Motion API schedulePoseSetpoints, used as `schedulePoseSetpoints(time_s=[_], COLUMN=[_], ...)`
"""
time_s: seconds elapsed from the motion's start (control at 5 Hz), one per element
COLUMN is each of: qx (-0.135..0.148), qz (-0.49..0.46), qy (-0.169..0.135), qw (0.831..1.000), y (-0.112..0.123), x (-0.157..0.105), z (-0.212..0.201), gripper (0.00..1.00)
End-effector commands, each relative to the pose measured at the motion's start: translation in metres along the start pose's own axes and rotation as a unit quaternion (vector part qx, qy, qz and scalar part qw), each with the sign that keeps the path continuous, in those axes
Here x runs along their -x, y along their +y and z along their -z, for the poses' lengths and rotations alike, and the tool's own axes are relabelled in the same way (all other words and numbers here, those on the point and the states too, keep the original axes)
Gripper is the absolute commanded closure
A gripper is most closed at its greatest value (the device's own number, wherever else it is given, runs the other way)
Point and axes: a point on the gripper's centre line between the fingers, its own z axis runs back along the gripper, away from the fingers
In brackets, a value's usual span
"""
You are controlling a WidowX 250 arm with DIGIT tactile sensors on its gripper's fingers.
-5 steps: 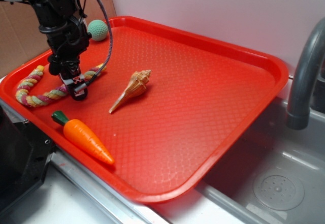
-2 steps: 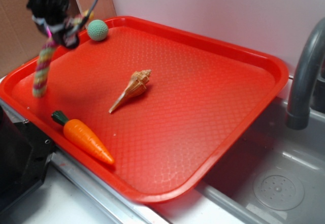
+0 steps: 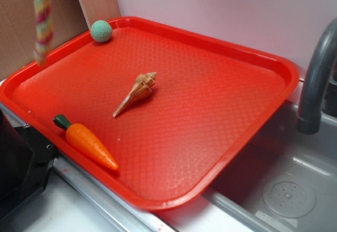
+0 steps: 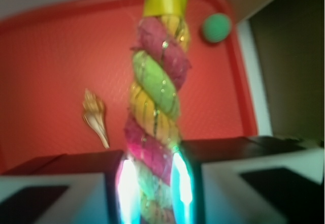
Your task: Grab the multicolored rope.
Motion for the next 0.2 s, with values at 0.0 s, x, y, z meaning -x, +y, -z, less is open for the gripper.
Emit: schedulePoseSetpoints(time_s=[0.0], qx=[0.021], qz=[-0.069], qy=[-0.045], qw=[0.996], y=[0.0399], x=[-0.0131], z=[-0.0338], gripper=[1.0])
